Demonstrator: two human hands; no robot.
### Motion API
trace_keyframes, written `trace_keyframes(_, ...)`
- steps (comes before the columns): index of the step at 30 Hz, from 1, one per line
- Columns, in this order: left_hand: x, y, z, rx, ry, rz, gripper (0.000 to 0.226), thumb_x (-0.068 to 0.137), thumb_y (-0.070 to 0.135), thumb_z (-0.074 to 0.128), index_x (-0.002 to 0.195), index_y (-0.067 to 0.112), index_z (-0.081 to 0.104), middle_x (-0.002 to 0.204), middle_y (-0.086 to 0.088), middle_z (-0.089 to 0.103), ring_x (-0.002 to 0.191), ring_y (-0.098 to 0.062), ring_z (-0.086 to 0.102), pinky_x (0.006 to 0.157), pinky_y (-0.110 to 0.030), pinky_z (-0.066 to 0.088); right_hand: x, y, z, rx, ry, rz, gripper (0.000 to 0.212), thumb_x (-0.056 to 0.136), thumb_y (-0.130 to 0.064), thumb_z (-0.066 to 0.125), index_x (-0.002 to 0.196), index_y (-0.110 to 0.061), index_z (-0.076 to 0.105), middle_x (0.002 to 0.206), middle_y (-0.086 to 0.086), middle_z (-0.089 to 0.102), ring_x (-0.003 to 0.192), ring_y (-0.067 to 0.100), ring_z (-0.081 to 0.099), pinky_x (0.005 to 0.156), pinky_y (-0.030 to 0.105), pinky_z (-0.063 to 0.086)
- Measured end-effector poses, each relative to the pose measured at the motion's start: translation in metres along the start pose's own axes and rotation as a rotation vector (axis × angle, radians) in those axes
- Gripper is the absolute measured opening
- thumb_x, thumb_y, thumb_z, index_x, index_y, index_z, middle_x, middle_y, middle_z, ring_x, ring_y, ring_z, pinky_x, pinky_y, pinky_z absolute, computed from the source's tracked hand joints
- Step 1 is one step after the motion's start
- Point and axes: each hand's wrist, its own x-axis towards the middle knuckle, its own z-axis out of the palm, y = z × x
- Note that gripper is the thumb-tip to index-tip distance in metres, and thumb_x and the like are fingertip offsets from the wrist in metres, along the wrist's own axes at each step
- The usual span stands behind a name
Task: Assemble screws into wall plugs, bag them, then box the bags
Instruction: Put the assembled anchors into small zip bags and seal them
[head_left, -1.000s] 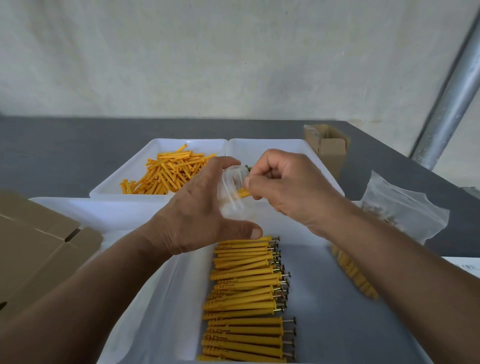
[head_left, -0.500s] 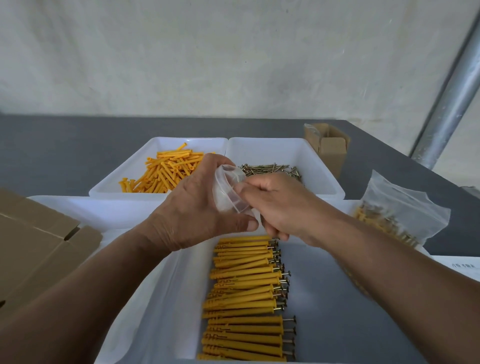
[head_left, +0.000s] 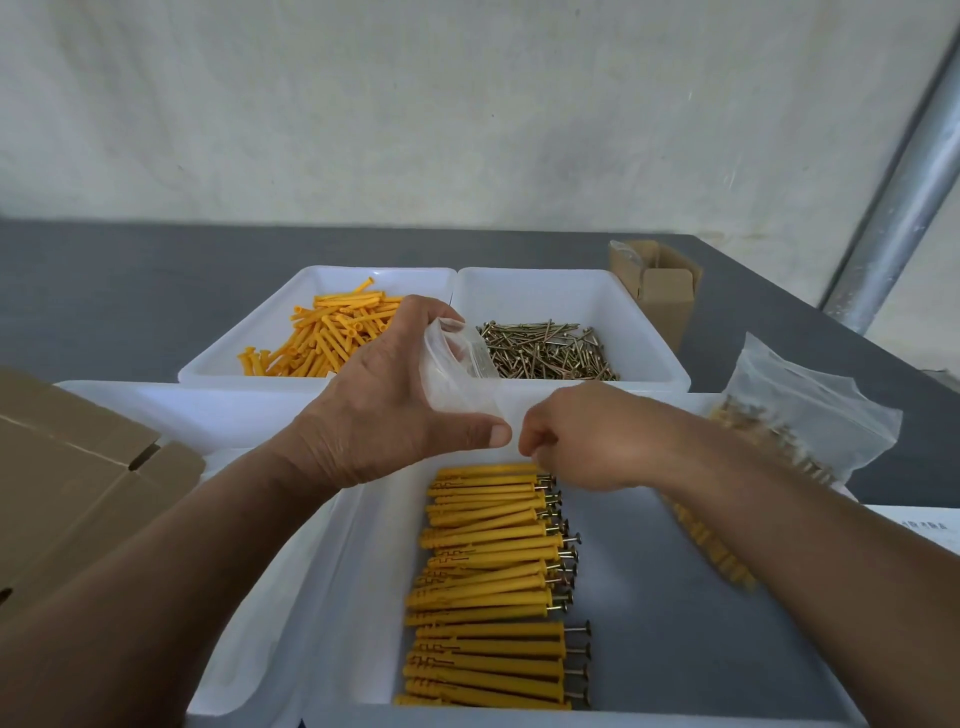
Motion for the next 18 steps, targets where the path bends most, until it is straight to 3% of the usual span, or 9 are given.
trace_keyframes(4, -0.001, 0.000, 0.000, 0.015, 0.001, 0.006, 0.087, 0.045, 0.063, 0.079, 0.117, 0.039, 0.036, 0.105, 0.022, 0.054, 0.099, 0.004, 0.054, 0.069, 0.003, 0.038, 0.004, 0.001, 0.009, -0.161, 0.035, 0.014, 0.031, 0.094, -0.011, 0.054, 0.122, -0.018, 0.067, 0.119, 0.003, 0.064, 0.107, 0.020, 0.060, 0.090, 0.032, 0.052)
trace_keyframes(8, -0.001, 0.001, -0.001, 0.019, -0.005, 0.001, 0.090, 0.042, 0.070, 0.077, 0.116, 0.041, 0.036, 0.104, 0.022, 0.055, 0.098, 0.009, 0.053, 0.069, 0.002, 0.038, 0.010, -0.001, 0.021, -0.197, -0.019, 0.010, 0.034, 0.093, -0.010, 0.055, 0.125, -0.017, 0.062, 0.121, 0.004, 0.061, 0.110, 0.021, 0.058, 0.088, 0.030, 0.051)
trace_keyframes(13, -0.001, 0.001, -0.002, 0.014, -0.017, 0.005, 0.089, 0.041, 0.074, 0.072, 0.116, 0.041, 0.036, 0.103, 0.023, 0.055, 0.099, 0.013, 0.050, 0.070, 0.002, 0.038, 0.009, 0.001, 0.023, -0.173, -0.032, -0.037, 0.031, 0.094, -0.011, 0.053, 0.125, -0.018, 0.055, 0.119, 0.004, 0.058, 0.104, 0.018, 0.054, 0.068, 0.023, 0.037)
trace_keyframes(16, -0.001, 0.001, -0.002, 0.016, -0.016, 0.002, 0.089, 0.041, 0.074, 0.072, 0.116, 0.041, 0.036, 0.103, 0.022, 0.055, 0.098, 0.011, 0.051, 0.070, 0.002, 0.038, 0.006, 0.001, 0.017, -0.193, -0.087, -0.061, 0.026, 0.094, -0.010, 0.053, 0.118, -0.018, 0.061, 0.117, 0.003, 0.061, 0.105, 0.022, 0.059, 0.077, 0.028, 0.049)
trace_keyframes(18, 0.000, 0.001, -0.002, 0.023, -0.019, 0.001, 0.090, 0.041, 0.073, 0.073, 0.116, 0.041, 0.035, 0.105, 0.022, 0.054, 0.098, 0.009, 0.052, 0.069, 0.002, 0.037, 0.003, 0.001, 0.013, -0.181, -0.089, -0.059, 0.025, 0.095, -0.011, 0.053, 0.116, -0.020, 0.063, 0.111, 0.001, 0.061, 0.096, 0.021, 0.061, 0.072, 0.026, 0.052)
